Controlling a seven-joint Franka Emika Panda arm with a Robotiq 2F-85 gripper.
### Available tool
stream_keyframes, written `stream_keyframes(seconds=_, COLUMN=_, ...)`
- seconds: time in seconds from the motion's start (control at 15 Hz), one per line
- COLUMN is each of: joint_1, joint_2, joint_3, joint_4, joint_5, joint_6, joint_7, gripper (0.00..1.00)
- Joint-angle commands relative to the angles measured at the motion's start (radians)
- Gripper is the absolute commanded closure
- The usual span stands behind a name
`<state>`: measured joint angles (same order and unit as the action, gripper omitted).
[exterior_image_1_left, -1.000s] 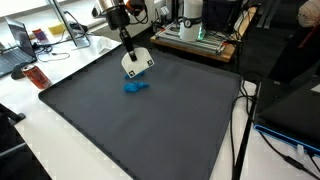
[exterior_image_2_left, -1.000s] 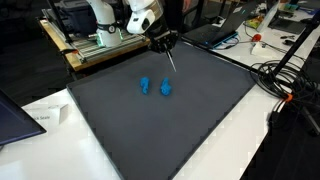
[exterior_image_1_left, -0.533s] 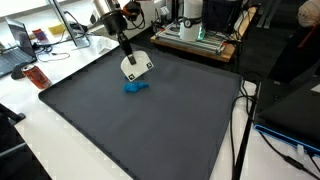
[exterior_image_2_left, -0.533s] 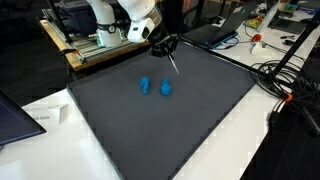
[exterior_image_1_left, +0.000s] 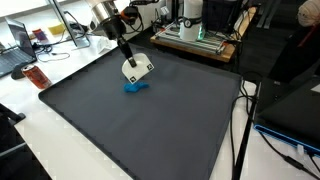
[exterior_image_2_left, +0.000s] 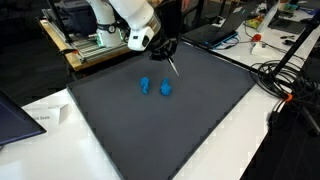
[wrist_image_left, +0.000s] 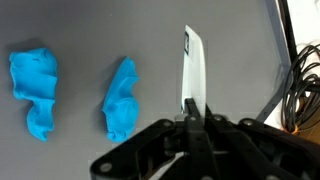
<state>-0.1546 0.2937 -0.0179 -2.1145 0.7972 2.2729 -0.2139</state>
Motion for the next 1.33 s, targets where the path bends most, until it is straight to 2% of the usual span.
stream_keyframes(seconds=0.0, joint_1=-0.004, joint_2=0.014, joint_3=-0.004, joint_4=0.023, joint_5=0.009, joint_6=-0.037, joint_7=-0.023, gripper=0.99)
stream_keyframes(seconds=0.47, joint_1=-0.072, joint_2=0.094, joint_3=-0.017, joint_4=0.180, joint_5=0.012, joint_6=-0.323, joint_7=-0.166, gripper=0.99)
stream_keyframes(seconds=0.8, joint_1=-0.155, joint_2=0.197, joint_3=-0.036, joint_4=0.319, joint_5=0.021, joint_6=-0.557, joint_7=-0.303, gripper=0.99)
stream_keyframes(seconds=1.07, joint_1=-0.214, joint_2=0.269, joint_3=-0.043, joint_4=0.400, joint_5=0.013, joint_6=-0.674, joint_7=-0.416, gripper=0.99)
stream_keyframes(seconds=1.27, joint_1=-0.231, joint_2=0.319, joint_3=-0.046, joint_4=0.467, joint_5=-0.005, joint_6=-0.741, joint_7=-0.469, gripper=0.99)
